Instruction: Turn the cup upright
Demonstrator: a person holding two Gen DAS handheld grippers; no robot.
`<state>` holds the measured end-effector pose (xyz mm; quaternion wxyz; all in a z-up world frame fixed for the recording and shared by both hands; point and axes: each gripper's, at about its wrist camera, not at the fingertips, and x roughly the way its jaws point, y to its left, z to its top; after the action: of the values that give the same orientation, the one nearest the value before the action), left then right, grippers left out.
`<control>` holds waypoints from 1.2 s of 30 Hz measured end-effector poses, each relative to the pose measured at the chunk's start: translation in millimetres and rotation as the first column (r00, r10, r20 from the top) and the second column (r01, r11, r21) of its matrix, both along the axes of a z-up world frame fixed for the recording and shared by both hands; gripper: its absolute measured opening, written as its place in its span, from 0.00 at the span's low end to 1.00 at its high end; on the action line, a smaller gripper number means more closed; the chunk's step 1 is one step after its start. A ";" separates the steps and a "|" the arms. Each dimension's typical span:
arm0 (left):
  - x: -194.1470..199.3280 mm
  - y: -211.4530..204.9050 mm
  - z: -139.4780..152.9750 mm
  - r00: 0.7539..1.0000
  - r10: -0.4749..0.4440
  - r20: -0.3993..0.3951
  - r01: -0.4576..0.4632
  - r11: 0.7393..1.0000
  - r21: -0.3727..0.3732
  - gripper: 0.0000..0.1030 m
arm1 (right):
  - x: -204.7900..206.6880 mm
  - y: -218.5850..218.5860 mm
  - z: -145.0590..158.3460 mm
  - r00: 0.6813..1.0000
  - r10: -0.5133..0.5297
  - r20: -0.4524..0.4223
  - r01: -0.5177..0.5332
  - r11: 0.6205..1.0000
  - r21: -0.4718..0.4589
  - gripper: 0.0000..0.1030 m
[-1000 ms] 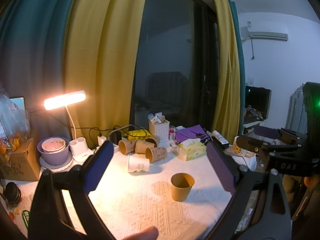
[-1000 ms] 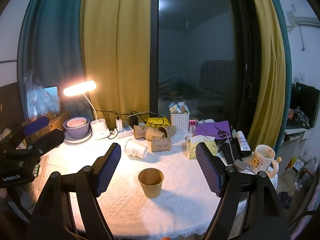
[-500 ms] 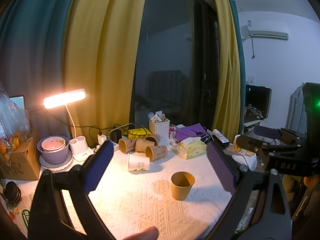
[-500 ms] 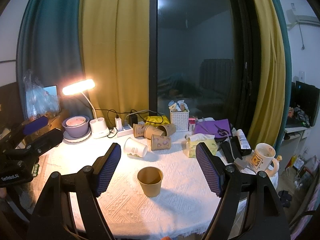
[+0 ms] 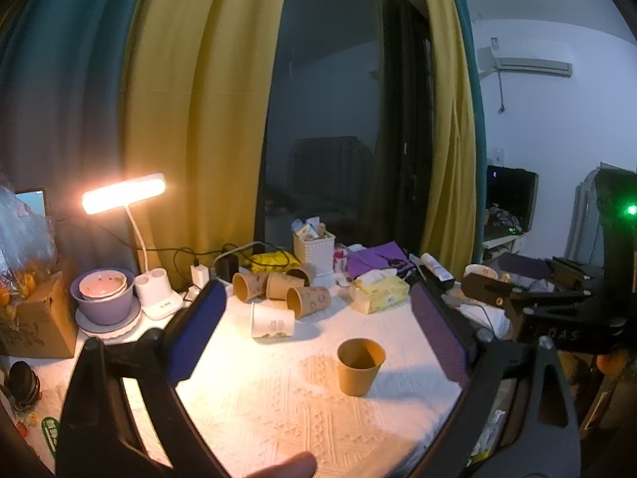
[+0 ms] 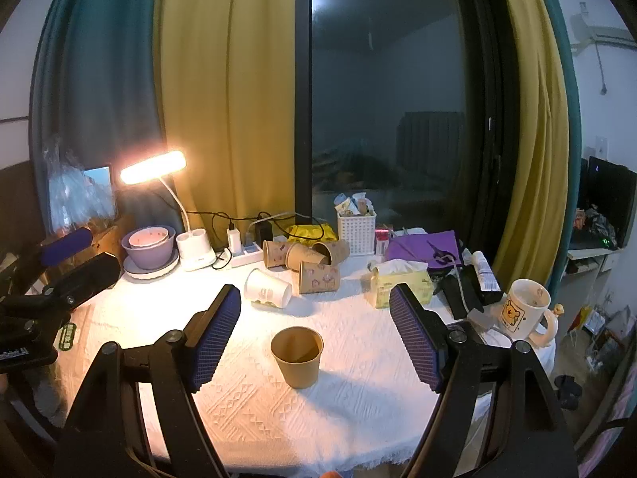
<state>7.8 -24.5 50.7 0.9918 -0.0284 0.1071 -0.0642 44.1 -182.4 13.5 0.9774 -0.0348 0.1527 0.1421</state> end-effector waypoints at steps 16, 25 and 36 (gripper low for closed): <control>2.3 -2.9 -3.0 1.000 0.000 -0.013 0.000 1.000 0.004 0.92 | 1.3 0.7 -0.1 1.000 -0.002 -0.003 0.002 1.000 0.001 0.78; 2.6 -2.2 -3.0 1.000 -0.001 -0.014 0.001 1.000 0.003 0.92 | 2.0 1.9 -1.8 1.000 -0.003 -0.006 0.003 1.000 -0.001 0.78; 2.5 -2.2 -7.1 1.000 -0.002 -0.021 0.002 1.000 0.003 0.92 | 1.8 2.5 -5.3 1.000 -0.002 -0.010 0.002 1.000 0.000 0.78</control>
<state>10.3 -26.7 43.6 0.9906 -0.0277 0.1174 -0.0646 45.8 -179.9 8.2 0.9768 -0.0342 0.1574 0.1413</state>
